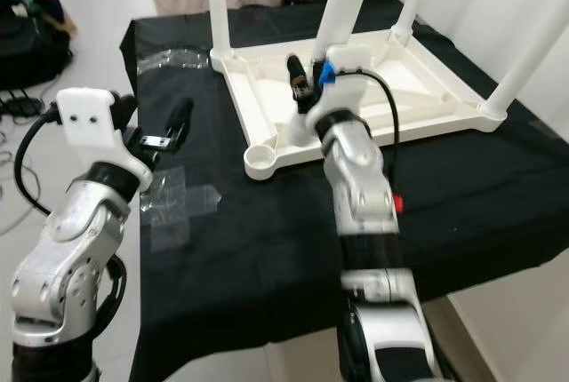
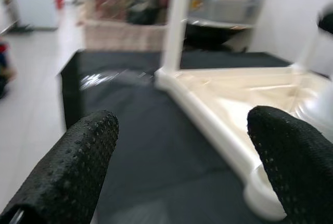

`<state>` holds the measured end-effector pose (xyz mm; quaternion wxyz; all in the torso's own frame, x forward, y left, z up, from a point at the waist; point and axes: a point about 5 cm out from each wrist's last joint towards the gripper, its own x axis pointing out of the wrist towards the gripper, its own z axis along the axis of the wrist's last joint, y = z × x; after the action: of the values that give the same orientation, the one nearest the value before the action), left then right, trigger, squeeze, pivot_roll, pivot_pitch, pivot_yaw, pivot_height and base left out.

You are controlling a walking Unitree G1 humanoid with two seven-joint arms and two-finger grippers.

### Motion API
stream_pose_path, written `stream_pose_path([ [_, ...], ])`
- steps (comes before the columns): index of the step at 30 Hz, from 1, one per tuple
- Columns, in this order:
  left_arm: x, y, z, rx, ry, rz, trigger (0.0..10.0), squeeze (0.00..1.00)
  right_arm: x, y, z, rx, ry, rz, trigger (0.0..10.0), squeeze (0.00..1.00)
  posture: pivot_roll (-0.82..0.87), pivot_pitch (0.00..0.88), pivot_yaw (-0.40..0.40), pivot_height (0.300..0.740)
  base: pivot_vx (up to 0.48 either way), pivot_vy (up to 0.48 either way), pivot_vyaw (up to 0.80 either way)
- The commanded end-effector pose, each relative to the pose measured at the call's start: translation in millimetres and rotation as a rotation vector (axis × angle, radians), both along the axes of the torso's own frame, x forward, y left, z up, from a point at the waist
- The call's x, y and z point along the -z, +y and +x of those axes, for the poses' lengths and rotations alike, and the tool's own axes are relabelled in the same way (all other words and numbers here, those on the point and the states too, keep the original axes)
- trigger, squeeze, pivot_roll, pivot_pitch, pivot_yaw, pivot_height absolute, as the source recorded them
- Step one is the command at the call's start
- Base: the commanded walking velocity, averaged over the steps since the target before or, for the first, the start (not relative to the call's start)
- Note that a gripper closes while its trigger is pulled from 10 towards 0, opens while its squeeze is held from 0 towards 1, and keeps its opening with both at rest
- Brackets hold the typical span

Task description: Building children table

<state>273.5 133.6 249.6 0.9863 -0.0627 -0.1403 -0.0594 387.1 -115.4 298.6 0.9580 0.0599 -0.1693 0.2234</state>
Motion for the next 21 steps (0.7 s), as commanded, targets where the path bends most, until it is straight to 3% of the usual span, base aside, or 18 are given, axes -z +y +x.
stream_pose_path([
  [1,1.4,-9.8,-6.6,0.083,0.012,-0.007,10.0,0.00,3.2,-1.2,6.9,-0.048,0.016,0.000,10.0,0.00,0.04,0.214,-0.077,0.740,0.000,0.000,0.00],
  [4,9.4,-23.1,-14.6,0.173,0.046,0.008,10.0,0.00,-5.0,-2.0,15.7,-0.039,0.017,-0.008,10.0,0.00,0.04,0.239,-0.081,0.740,0.000,0.000,0.00],
  [8,13.3,-28.8,-21.7,0.195,0.063,0.010,10.0,0.00,-16.4,-0.9,19.2,-0.034,-0.002,0.007,10.0,0.00,0.05,0.261,-0.087,0.740,0.000,0.000,0.00],
  [15,10.9,-20.1,-21.9,0.144,0.045,0.014,10.0,0.00,-38.4,6.0,16.2,-0.068,-0.072,0.098,10.0,0.00,0.05,0.272,-0.092,0.740,0.084,-0.179,0.00],
  [21,7.5,-13.1,-17.3,0.134,0.038,0.029,10.0,0.00,-35.3,12.6,15.4,-0.094,-0.102,0.074,10.0,0.00,0.04,0.262,-0.085,0.740,0.281,-0.386,0.00],
])
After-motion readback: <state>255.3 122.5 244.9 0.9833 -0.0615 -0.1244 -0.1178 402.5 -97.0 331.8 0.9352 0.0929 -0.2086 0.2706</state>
